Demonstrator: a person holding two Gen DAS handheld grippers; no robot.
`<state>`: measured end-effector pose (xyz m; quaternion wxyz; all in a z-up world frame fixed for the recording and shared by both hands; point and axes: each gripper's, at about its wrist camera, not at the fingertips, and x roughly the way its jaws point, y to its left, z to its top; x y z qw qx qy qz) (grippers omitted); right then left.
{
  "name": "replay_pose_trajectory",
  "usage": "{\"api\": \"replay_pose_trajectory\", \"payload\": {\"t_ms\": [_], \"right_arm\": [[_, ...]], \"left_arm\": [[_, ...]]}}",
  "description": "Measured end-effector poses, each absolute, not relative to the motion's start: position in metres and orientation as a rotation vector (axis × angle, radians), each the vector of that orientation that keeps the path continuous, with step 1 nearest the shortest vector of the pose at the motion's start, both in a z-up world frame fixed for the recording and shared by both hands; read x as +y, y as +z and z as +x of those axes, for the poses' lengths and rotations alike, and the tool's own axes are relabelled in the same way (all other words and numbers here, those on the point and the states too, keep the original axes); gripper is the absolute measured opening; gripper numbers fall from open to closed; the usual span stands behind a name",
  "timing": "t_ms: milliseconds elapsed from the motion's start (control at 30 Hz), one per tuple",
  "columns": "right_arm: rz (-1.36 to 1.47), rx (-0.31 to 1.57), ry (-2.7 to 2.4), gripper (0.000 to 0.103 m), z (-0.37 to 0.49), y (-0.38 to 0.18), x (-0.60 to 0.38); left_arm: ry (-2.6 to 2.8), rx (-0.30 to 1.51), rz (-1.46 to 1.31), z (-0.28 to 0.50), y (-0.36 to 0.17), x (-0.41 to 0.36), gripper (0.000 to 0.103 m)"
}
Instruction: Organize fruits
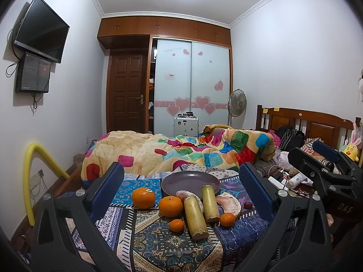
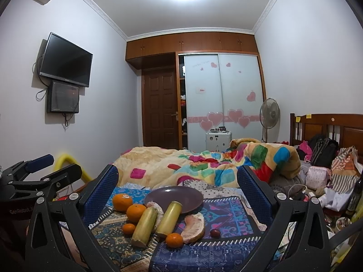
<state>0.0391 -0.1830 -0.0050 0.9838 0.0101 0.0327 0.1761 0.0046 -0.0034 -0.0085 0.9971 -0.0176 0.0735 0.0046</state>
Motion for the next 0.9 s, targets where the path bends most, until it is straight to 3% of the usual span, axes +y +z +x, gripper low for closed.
{"api": "replay_pose_trajectory", "payload": {"t_ms": [900], "right_arm": [[0.029,0.079,0.348,0.103,0.0416,-0.0069,-0.1842]], "left_arm": [[0.003,0.14,-0.041,0.0011,-0.0051,-0.0048,0.103]]}}
